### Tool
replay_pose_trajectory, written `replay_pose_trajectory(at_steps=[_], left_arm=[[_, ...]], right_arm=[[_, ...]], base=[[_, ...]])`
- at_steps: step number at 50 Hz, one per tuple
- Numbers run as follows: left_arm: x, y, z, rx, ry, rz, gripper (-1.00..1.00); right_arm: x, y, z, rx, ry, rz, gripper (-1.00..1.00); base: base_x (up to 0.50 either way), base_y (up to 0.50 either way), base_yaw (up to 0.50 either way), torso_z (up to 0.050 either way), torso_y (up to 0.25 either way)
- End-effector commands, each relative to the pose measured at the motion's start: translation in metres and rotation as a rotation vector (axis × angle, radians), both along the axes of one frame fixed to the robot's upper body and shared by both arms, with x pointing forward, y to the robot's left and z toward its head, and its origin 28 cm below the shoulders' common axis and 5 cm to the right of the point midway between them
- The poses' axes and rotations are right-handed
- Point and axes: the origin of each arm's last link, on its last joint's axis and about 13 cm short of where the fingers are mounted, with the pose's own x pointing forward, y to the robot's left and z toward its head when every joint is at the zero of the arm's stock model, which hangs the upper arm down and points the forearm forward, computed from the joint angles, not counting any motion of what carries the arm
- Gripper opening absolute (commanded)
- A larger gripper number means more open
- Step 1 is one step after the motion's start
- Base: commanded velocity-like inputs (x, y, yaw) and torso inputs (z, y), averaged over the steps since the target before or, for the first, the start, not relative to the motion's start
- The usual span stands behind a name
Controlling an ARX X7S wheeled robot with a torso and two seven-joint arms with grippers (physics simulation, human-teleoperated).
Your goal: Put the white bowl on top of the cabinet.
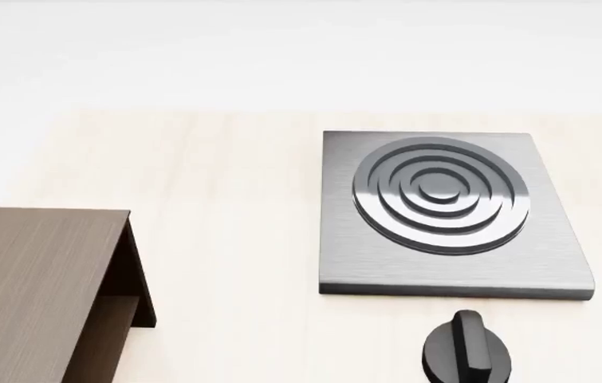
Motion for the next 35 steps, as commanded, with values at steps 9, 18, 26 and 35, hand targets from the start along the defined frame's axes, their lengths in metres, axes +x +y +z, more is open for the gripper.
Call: replay_pose_trajectory(at_steps=[9, 18, 26, 35], left_arm=[[0.0, 0.0, 0.0, -0.005, 0.0, 0.0, 1.0], [0.001, 0.0, -0.001, -0.006, 0.001, -0.001, 1.0], [0.0, 0.0, -0.001, -0.006, 0.0, 0.001, 1.0], [0.0, 0.0, -0.001, -0.006, 0.001, 0.001, 1.0]], right_arm=[[-0.007, 0.006, 0.01, -0.039, 0.0, -0.039, -1.0], [-0.009, 0.008, 0.021, -0.057, -0.037, -0.044, -1.0], [-0.011, 0.012, 0.033, -0.069, -0.078, -0.029, -1.0], [-0.012, 0.013, 0.037, -0.06, -0.105, -0.022, -1.0]], base=[[0.0, 0.0, 0.0, 0.0, 0.0], [0.0, 0.0, 0.0, 0.0, 0.0], [0.0, 0.0, 0.0, 0.0, 0.0], [0.0, 0.0, 0.0, 0.0, 0.0]])
